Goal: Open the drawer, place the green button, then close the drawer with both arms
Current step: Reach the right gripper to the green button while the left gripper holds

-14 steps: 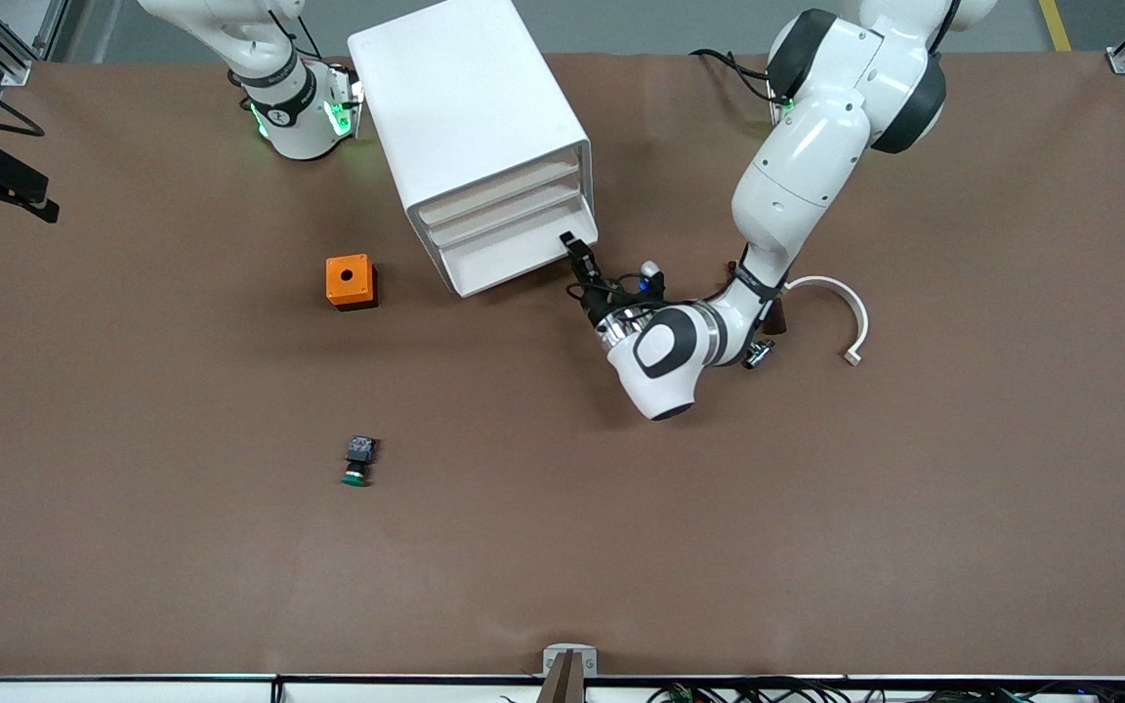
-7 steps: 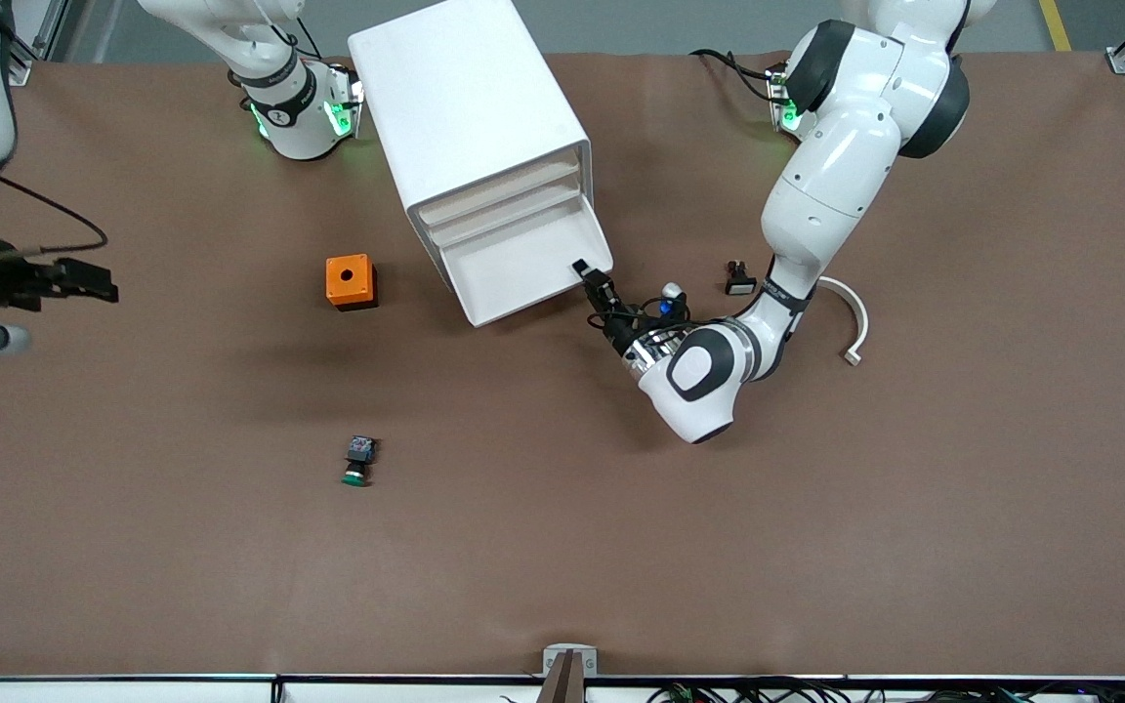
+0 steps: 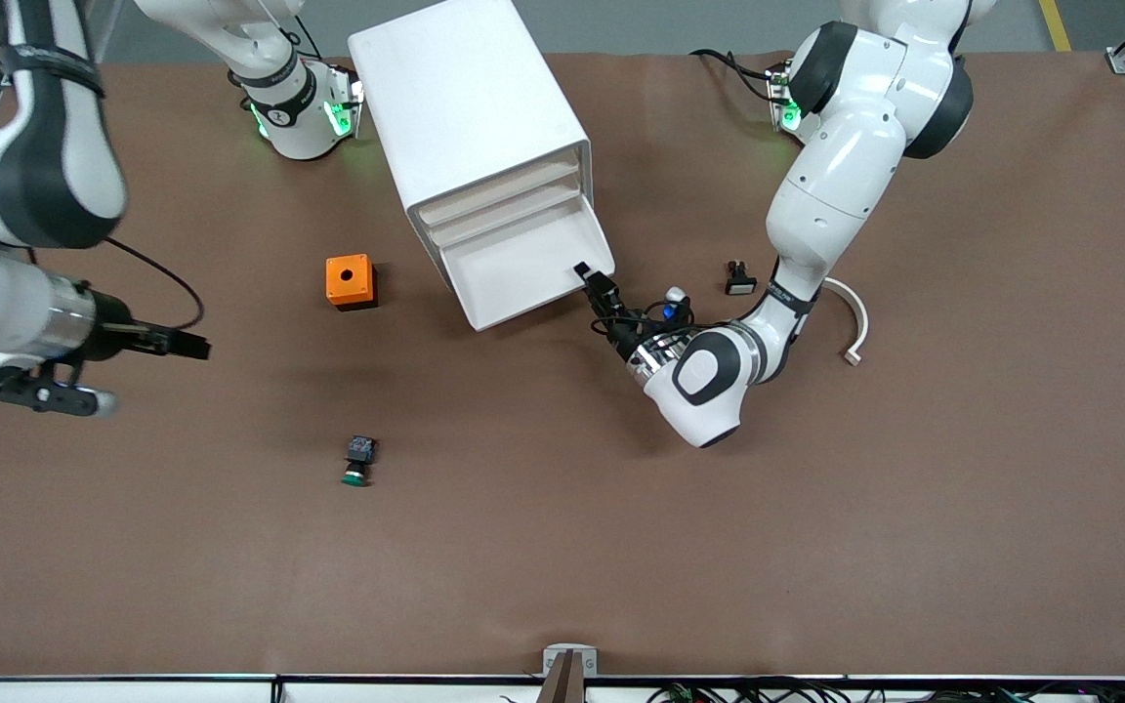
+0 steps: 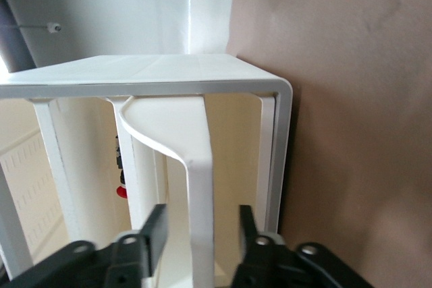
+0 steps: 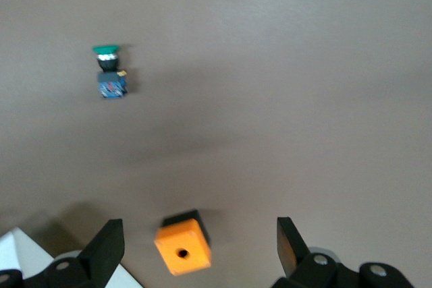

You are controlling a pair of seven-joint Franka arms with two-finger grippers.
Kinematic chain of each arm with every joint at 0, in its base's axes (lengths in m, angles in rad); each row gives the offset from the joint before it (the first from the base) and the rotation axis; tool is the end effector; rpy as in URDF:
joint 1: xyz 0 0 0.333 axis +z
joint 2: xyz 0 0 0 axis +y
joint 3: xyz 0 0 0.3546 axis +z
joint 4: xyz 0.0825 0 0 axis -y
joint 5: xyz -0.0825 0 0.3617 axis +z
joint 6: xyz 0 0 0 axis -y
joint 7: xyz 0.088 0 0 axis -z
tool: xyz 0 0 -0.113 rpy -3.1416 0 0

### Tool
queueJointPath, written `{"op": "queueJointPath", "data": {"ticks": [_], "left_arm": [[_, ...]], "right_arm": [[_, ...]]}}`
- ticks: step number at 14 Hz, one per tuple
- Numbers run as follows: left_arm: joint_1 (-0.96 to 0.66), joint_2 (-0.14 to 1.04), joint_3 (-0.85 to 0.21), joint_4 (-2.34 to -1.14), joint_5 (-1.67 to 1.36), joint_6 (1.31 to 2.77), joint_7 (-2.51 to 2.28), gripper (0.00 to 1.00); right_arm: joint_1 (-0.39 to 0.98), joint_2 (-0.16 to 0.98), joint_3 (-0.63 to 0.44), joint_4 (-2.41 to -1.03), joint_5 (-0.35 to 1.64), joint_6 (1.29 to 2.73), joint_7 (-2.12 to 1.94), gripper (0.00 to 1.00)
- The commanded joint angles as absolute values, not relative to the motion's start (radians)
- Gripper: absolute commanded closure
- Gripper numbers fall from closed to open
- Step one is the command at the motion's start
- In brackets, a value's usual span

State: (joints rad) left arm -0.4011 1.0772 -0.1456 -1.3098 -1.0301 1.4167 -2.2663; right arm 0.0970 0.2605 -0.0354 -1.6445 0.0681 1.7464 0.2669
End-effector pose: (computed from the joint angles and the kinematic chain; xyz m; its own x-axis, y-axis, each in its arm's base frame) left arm 0.5291 -0.4176 0.1448 -0.5634 0.8259 -0.0204 0.1176 0.0557 -0.9915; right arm 0.6072 0.0461 0.4884 0.9620 -0.2162 -0.1670 -0.2212 -0.9752 -0.0115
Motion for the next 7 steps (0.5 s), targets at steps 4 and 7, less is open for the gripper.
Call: {"op": "queueJointPath", "data": {"ticks": [4, 7], "left_arm": [[-0.365, 1.039, -0.140, -1.252, -1.043, 1.419, -1.856, 0.01], [-0.393, 1.003, -0.063, -1.211, -1.028, 1.422, -1.602, 0.01]], "right_arm": [[0.221, 0.409, -0.038, -1.654, 0.092, 1.972, 0.441, 0.00], [0.265, 0.445, -0.038, -1.701, 0.092, 2.098, 0.489, 0.00]]}}
